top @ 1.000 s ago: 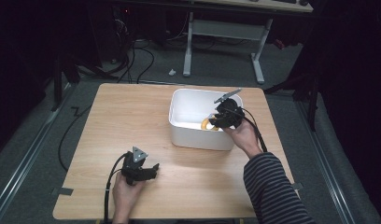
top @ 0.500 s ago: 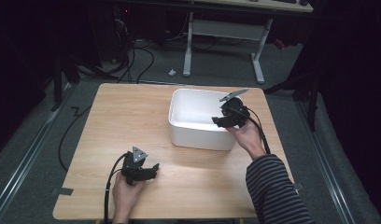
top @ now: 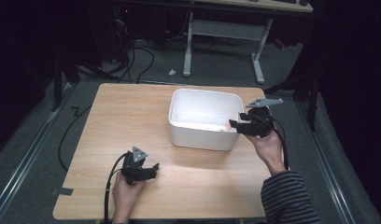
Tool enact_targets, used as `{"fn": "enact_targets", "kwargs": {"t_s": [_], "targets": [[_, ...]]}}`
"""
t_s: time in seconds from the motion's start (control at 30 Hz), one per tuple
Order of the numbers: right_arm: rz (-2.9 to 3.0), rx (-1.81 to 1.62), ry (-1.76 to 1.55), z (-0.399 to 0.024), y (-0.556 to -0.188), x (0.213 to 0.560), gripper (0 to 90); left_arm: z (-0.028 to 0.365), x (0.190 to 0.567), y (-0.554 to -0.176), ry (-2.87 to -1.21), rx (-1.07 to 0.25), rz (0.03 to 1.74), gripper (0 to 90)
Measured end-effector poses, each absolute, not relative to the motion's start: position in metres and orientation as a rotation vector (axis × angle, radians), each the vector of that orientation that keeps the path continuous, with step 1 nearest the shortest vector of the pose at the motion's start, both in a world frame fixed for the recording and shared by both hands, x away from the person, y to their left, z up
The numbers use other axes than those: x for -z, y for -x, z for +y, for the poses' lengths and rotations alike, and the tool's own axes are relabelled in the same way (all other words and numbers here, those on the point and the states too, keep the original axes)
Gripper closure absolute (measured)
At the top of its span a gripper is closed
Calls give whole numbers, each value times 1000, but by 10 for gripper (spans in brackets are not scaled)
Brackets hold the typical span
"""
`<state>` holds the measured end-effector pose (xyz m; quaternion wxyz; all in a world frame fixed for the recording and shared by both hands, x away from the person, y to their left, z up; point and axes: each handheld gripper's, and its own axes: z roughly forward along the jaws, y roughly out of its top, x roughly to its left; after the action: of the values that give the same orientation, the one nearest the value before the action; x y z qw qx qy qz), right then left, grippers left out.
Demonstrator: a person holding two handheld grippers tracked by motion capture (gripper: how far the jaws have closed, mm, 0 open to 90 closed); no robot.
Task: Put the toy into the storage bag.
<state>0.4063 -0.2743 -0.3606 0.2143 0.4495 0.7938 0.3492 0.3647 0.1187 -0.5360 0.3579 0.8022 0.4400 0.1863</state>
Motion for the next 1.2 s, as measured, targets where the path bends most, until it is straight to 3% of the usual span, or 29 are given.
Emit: {"fn": "enact_targets", "kwargs": {"t_s": [0.37,1.2], "targets": [[2133,-1024,-1225,-292,-380,345,424,119,536,-365,-2072,-480,1136,218],[1964,-1176,-1278,-334,-326,343,435,119,536,-365,-2073,-479,1134,219]]}}
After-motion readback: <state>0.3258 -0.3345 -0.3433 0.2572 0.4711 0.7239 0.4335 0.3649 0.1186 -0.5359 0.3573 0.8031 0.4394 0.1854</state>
